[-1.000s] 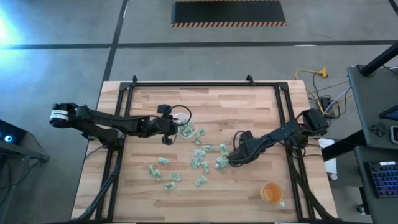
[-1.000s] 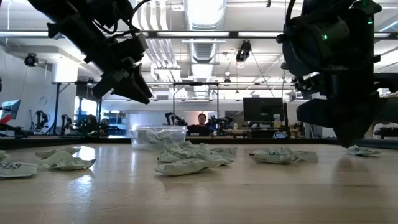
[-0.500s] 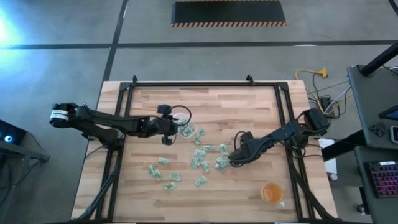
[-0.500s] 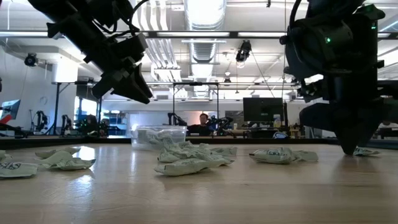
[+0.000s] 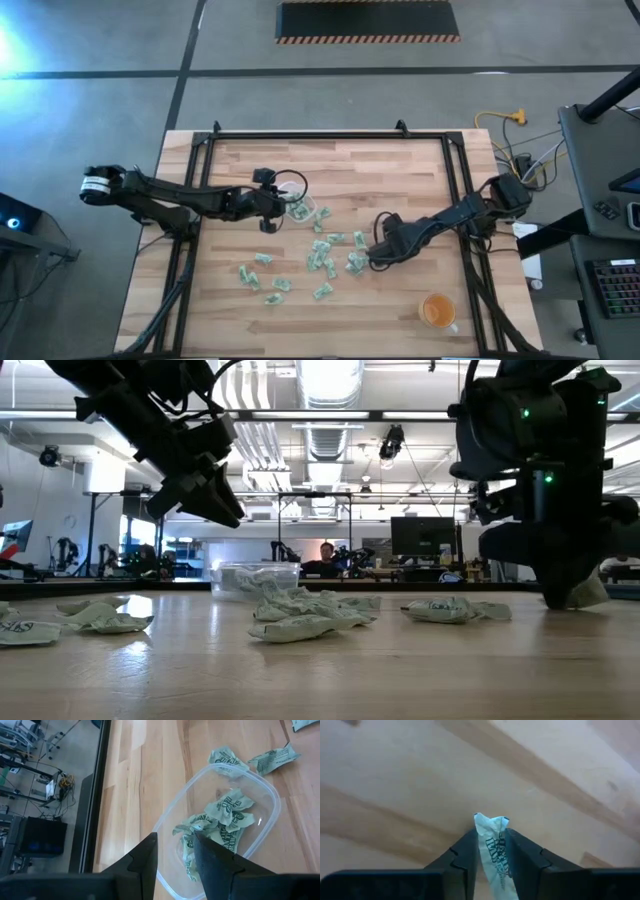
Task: Pick and place Stevia / Truvia into bins
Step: Put the stevia packet into the transparent bin
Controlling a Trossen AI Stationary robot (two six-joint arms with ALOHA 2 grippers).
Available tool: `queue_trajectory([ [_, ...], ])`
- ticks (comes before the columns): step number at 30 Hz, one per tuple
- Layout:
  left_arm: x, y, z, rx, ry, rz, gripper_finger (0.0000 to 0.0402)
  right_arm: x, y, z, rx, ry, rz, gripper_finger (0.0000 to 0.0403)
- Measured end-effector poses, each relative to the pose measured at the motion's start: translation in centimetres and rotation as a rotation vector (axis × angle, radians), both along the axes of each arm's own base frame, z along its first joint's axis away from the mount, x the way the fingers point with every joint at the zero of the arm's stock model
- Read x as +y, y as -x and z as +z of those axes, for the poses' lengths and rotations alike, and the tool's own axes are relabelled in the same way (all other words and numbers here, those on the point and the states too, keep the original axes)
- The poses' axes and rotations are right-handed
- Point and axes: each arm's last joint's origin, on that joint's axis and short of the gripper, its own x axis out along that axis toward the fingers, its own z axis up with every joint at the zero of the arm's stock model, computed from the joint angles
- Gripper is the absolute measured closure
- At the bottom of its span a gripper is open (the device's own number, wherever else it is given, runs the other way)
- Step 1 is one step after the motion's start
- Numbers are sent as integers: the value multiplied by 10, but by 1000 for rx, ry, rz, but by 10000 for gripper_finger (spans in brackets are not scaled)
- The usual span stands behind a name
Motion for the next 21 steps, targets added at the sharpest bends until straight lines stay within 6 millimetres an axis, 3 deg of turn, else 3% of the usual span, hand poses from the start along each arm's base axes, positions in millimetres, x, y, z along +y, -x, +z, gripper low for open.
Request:
queue_trajectory([
  [11,0,2,-2,27,-2,0,292,4,-5,8,-27,-21,97,384],
  [21,-3,10,4,7,44,29,292,8,-32,36,-116,139,347,393],
])
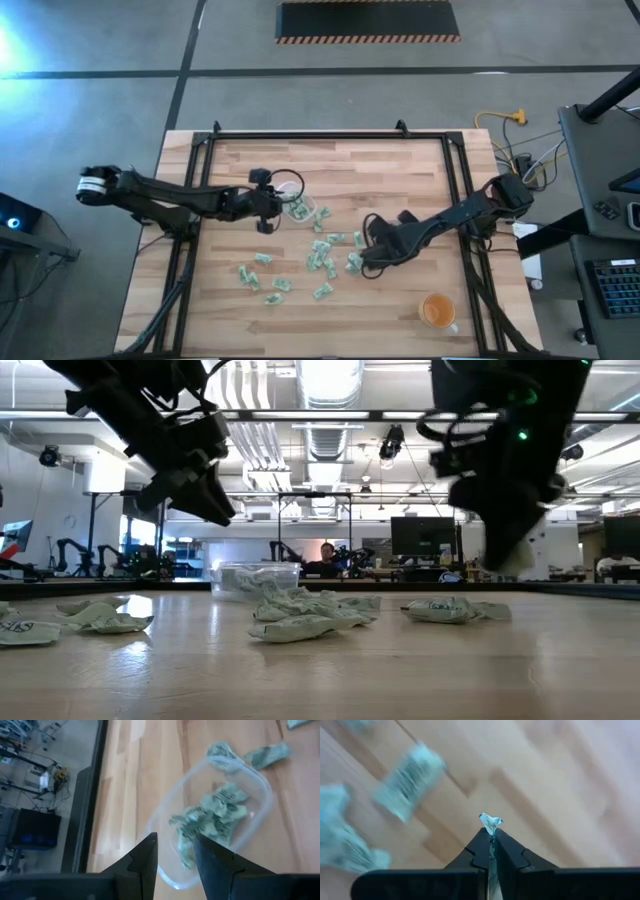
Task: Pick and place Stevia / Truvia into bins
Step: Put the stevia packet into the transparent bin
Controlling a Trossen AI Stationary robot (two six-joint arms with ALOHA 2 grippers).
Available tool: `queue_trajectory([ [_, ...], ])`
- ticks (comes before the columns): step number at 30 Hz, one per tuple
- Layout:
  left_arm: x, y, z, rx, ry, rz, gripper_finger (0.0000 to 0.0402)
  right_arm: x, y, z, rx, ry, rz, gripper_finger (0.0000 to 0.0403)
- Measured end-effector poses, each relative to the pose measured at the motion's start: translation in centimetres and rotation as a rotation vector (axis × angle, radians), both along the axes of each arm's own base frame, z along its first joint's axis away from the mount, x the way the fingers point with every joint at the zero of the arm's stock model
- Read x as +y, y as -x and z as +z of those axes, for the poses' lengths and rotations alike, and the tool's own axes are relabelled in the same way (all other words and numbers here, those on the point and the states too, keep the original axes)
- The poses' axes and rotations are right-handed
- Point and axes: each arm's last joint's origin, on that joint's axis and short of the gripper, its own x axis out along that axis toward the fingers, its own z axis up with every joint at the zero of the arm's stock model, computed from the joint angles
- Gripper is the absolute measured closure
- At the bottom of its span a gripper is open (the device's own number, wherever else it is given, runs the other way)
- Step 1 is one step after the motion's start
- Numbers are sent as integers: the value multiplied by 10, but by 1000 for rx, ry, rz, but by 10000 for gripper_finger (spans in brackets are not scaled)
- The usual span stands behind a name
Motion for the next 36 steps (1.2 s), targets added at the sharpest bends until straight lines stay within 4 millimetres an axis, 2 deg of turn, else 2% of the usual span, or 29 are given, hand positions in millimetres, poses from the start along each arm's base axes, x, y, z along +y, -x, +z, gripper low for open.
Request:
queue_trajectory([
  [11,-16,20,2,33,108,29,292,6,-47,35,-208,413,409,394],
  [18,-28,28,1,36,286,44,292,1,-70,43,-217,544,629,394],
  [24,-40,28,-6,74,460,19,292,-19,-80,42,-202,495,734,394],
  [29,-51,24,-13,97,510,28,292,-42,-85,35,-222,447,815,394],
  [36,-62,22,-23,128,564,76,292,-79,-92,29,-347,443,939,394],
])
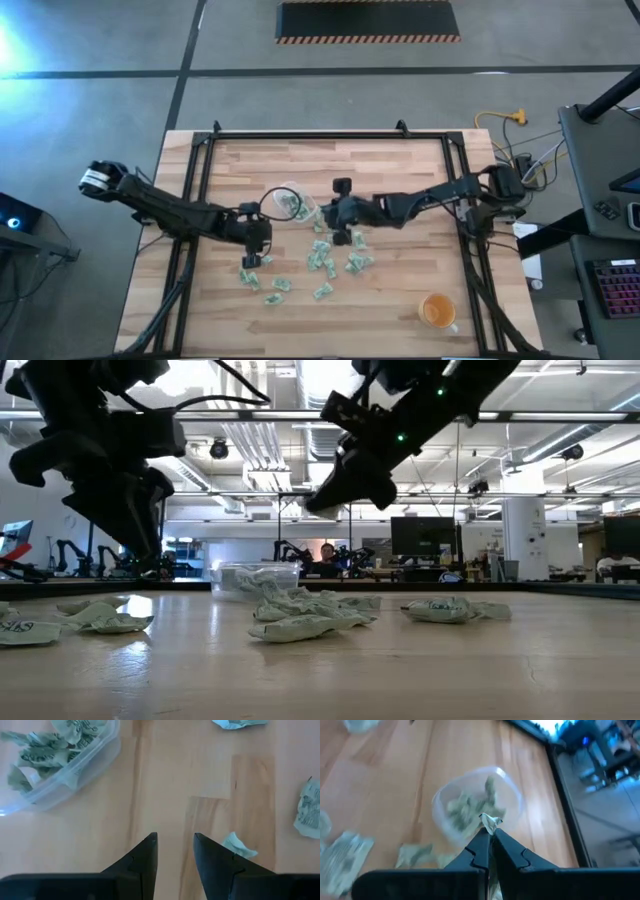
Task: Pick and place Stevia / Truvia into bins
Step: Put the stevia packet into the transparent bin
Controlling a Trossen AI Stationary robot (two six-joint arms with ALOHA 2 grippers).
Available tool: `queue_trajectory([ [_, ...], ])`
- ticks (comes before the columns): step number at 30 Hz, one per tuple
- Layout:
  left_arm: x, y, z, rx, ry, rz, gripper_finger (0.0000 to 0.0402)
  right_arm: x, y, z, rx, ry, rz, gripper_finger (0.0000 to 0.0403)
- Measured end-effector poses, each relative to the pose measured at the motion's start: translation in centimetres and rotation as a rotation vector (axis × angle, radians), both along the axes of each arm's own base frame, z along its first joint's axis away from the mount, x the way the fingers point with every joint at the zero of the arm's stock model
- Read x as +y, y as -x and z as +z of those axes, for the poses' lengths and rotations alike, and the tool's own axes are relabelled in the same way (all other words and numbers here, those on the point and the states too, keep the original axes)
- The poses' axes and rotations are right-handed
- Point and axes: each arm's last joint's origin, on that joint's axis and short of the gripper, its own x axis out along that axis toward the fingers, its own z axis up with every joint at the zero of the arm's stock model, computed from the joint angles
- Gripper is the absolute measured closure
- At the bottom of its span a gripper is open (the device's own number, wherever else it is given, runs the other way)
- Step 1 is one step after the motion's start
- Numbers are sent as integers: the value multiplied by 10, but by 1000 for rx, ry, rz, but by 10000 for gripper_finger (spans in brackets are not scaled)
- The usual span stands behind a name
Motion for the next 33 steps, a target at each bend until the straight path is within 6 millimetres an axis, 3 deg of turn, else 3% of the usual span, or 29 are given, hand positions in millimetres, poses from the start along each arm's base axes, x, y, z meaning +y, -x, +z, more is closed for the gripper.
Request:
queue_trajectory([
  [8,-9,-1,2,-16,36,10,292,-39,-1,0,-190,-122,118,394],
  [13,-17,-1,3,-43,57,-9,292,-54,-5,-11,-238,-197,123,394],
  [19,-20,-1,4,-60,62,-26,292,-63,-19,-29,-201,-206,101,394],
  [28,-20,-1,4,-57,60,-25,292,-68,-44,-34,-221,-222,91,394],
  [33,-20,-1,4,-57,61,-25,292,-77,-60,-45,-148,-245,61,394],
])
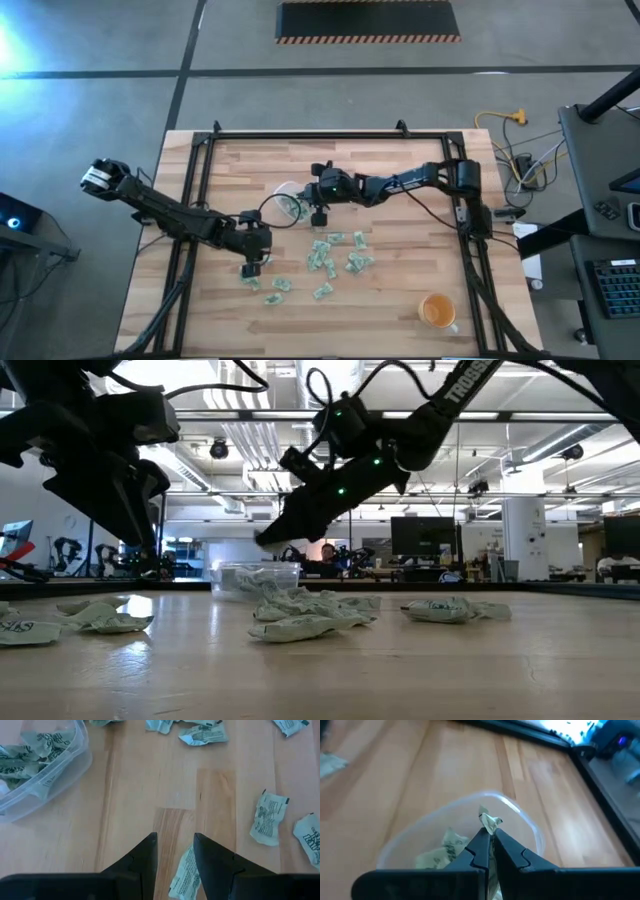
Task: Pick and place Stevia / Truvia into bins
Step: Put the stevia packet into the transparent bin
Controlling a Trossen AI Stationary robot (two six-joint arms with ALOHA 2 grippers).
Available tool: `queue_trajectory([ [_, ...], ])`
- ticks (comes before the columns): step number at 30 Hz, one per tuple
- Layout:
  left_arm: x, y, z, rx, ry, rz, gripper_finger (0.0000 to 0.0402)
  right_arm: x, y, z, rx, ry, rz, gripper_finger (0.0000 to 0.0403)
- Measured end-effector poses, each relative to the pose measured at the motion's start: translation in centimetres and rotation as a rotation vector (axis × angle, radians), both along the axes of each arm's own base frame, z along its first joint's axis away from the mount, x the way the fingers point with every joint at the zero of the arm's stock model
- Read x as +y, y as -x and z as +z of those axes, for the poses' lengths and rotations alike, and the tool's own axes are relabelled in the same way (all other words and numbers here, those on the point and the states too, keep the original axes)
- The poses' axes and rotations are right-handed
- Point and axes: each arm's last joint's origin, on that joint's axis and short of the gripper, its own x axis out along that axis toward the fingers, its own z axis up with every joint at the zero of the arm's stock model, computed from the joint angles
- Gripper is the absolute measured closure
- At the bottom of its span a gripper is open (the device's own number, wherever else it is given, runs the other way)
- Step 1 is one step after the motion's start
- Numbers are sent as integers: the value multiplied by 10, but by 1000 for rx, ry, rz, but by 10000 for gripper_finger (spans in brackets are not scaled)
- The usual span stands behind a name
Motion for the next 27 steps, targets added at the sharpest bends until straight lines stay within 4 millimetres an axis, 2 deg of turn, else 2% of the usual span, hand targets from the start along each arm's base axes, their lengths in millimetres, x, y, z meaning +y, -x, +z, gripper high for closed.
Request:
queue_trajectory([
  [7,-1,0,0,1,1,-6,292,-10,-10,-1,65,-52,-42,380],
  [19,-6,3,-1,9,16,-34,292,-8,-5,4,131,-5,-8,264],
  [27,-22,7,-8,43,43,-65,292,8,15,34,250,-17,36,243],
])
